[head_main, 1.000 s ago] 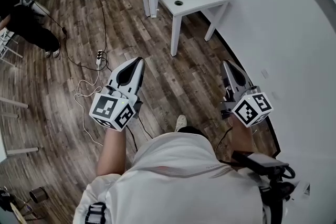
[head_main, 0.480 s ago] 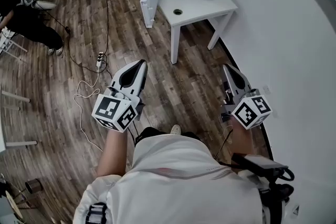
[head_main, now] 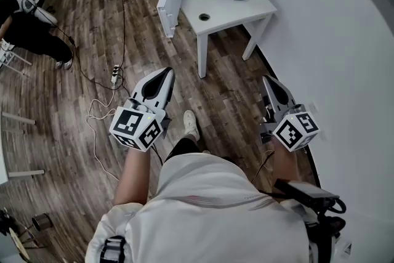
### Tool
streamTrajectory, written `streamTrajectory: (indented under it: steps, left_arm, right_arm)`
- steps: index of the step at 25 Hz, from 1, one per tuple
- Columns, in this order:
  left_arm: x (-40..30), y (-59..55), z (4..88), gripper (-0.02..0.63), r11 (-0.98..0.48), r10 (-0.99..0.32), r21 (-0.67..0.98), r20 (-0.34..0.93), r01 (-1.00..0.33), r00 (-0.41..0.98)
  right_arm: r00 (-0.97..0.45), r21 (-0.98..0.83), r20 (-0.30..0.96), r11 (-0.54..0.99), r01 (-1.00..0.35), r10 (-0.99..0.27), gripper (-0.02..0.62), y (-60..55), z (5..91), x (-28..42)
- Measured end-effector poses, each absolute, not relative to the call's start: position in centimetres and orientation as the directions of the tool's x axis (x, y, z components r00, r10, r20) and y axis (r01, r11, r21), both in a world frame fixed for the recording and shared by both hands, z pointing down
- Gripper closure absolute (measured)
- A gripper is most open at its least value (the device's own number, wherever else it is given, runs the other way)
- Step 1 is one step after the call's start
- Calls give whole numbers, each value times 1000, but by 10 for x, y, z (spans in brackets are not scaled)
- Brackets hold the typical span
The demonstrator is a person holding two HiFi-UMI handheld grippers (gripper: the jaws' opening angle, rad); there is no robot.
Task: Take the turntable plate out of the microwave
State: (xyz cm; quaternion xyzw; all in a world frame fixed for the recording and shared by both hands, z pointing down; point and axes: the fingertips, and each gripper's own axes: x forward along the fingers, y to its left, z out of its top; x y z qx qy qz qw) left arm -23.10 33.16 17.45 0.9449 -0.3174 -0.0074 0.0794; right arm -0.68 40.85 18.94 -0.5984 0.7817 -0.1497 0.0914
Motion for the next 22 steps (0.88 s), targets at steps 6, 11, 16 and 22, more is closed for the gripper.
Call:
streamTrajectory:
  steps: [6, 11, 16, 22]
  left_arm:
    - [-203, 295, 175, 597, -804, -578, 157, 18, -573, 816]
    - [-183, 250, 180, 597, -808, -574, 152, 11, -569, 818]
    - [-176, 192, 183, 597, -791, -600, 155, -7, -592, 800]
    - [-158, 112, 190, 597, -796, -592, 153, 8, -586, 806]
  right_arm:
    - [-244, -334, 41, 217, -917, -969, 595, 380, 192, 15]
    - [-238, -331, 46, 210, -920, -970, 595, 338, 198, 29]
    - [-231, -331, 64, 198, -923, -971, 595, 284, 203, 38]
    - [-213, -330, 70, 179, -927, -974, 595, 203, 204, 49]
